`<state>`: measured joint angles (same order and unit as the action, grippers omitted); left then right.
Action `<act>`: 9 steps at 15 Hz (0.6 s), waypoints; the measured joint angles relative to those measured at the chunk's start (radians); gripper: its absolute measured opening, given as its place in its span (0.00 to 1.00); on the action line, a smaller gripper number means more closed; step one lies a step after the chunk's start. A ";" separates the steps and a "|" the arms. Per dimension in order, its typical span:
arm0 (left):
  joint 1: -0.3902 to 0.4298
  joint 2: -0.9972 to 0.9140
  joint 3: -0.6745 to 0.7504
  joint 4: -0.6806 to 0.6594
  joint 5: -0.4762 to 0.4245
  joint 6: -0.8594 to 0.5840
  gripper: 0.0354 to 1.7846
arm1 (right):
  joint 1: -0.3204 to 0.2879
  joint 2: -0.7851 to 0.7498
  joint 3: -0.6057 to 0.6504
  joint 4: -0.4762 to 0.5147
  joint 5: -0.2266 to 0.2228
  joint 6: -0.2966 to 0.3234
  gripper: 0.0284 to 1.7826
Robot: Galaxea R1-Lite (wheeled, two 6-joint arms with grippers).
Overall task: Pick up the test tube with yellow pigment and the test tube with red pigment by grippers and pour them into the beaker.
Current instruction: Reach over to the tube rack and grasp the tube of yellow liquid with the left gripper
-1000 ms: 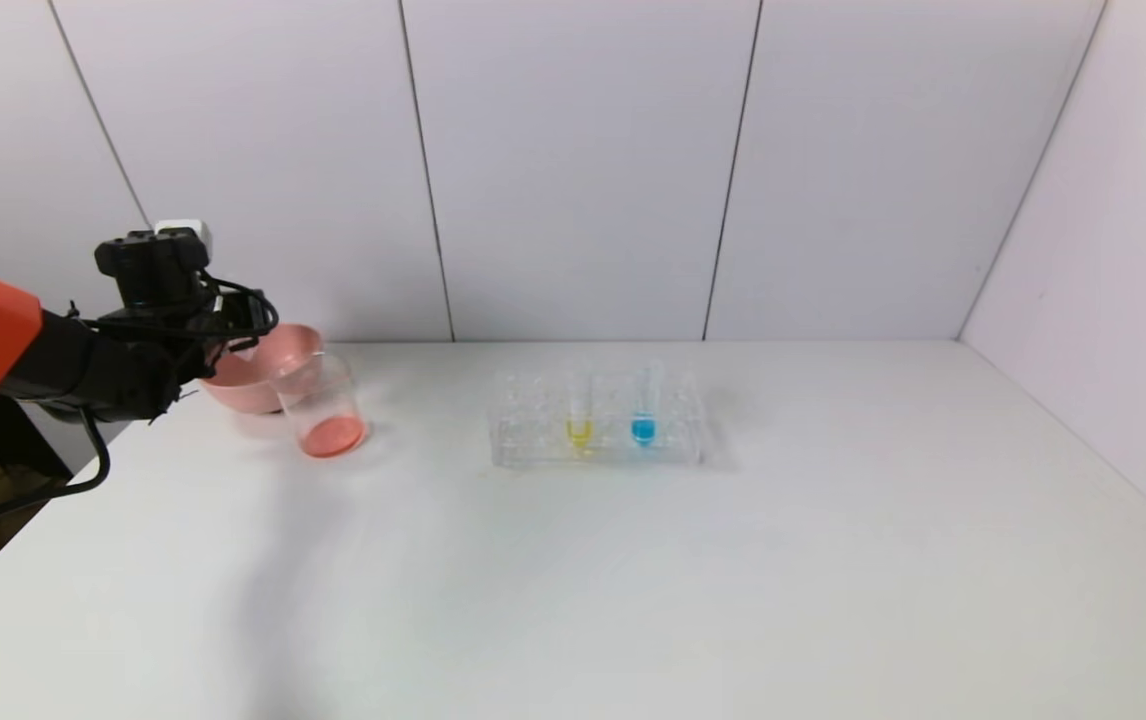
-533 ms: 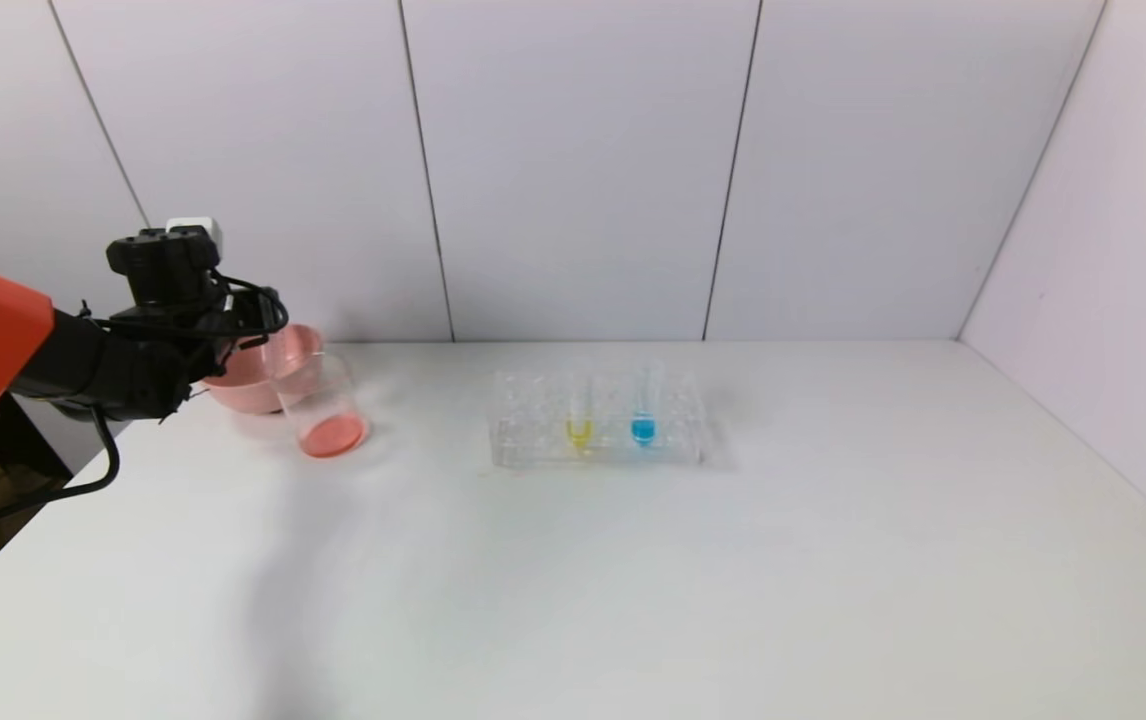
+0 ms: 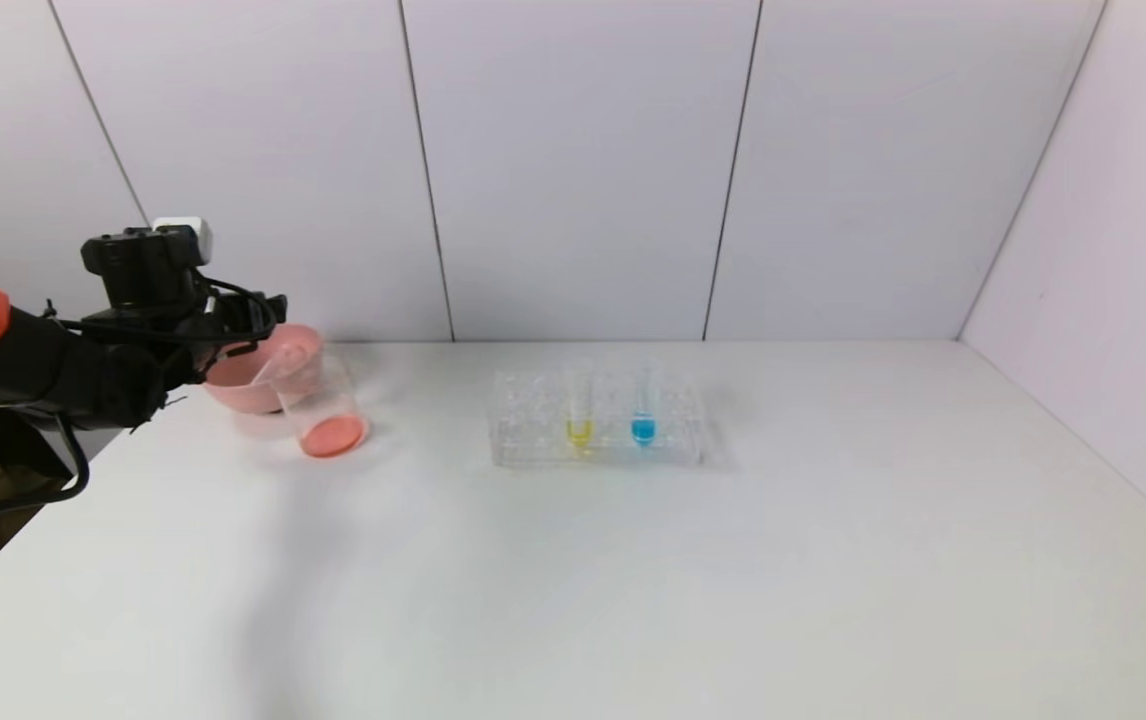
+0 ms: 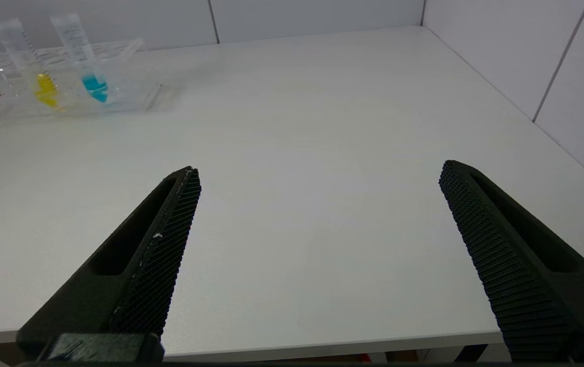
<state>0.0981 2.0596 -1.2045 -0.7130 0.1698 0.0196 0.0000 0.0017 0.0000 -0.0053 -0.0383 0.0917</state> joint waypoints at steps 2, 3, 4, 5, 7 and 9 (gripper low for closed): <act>0.000 -0.094 0.108 0.014 -0.092 0.036 0.99 | 0.000 0.000 0.000 0.000 0.000 0.000 0.96; 0.000 -0.147 0.161 0.028 -0.143 0.055 0.99 | 0.000 0.000 0.000 0.000 0.000 0.000 0.96; 0.000 -0.209 0.220 0.047 -0.202 0.074 0.99 | 0.000 0.000 0.000 0.000 0.000 0.000 0.96; -0.003 -0.269 0.280 0.064 -0.261 0.087 0.99 | 0.000 0.000 0.000 0.000 0.000 0.000 0.96; -0.028 -0.393 0.419 0.083 -0.395 0.100 0.99 | 0.000 0.000 0.000 0.000 0.000 0.000 0.96; -0.103 -0.498 0.534 0.089 -0.492 0.103 0.99 | 0.000 0.000 0.000 0.000 0.000 0.000 0.96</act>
<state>-0.0053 1.5619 -0.6704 -0.6245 -0.3223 0.1230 0.0000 0.0017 0.0000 -0.0053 -0.0383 0.0917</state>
